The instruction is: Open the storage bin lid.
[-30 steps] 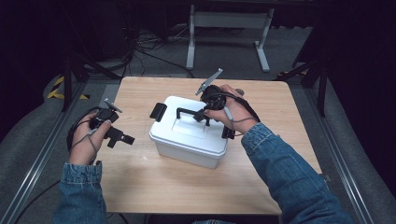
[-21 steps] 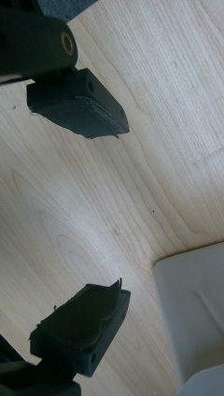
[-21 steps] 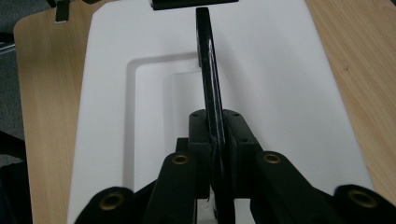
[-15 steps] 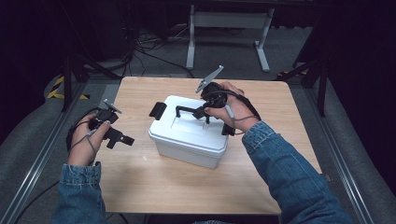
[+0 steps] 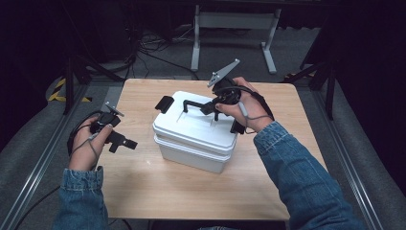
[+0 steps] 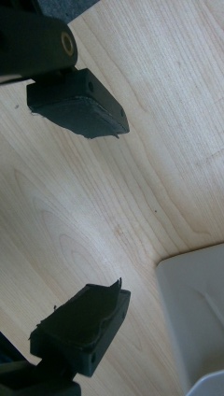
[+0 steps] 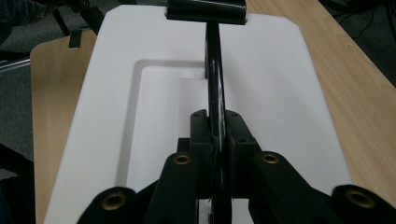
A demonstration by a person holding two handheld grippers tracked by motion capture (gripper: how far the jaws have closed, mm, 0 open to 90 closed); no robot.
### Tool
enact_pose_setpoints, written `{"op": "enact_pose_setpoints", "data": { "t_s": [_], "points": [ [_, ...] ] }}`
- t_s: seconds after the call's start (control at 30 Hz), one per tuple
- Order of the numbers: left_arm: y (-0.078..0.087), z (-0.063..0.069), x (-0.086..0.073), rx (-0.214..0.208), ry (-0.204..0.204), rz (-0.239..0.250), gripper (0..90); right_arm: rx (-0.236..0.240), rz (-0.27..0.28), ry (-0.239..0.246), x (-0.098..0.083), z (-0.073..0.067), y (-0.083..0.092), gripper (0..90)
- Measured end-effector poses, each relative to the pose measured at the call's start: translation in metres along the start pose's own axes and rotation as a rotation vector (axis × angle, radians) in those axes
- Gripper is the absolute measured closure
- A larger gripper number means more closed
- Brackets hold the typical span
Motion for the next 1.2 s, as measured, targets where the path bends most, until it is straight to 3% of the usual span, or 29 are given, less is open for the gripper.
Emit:
{"op": "enact_pose_setpoints", "data": {
  "t_s": [0.5,0.77,1.2],
  "points": [
    [-0.001,0.000,0.000,0.002,0.003,-0.003,18.3,-0.047,0.038,-0.030,-0.011,0.011,0.032,84.2],
    [-0.003,-0.001,0.000,0.007,-0.001,-0.008,18.3,-0.086,0.047,-0.059,-0.027,0.022,0.052,84.2],
    [-0.006,-0.001,0.000,0.005,0.006,-0.013,18.3,-0.148,0.073,-0.151,-0.064,0.046,0.088,84.3]
  ]
}}
Point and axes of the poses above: each handheld gripper's, and its own axes: y roughly backward along the jaws, x roughly out of its top, z roughly to its right, the point moved 10 cm from there along -y, roughly forward along the jaws, and after that the axes turned 7 degrees about -z, right-handed, at the moved point
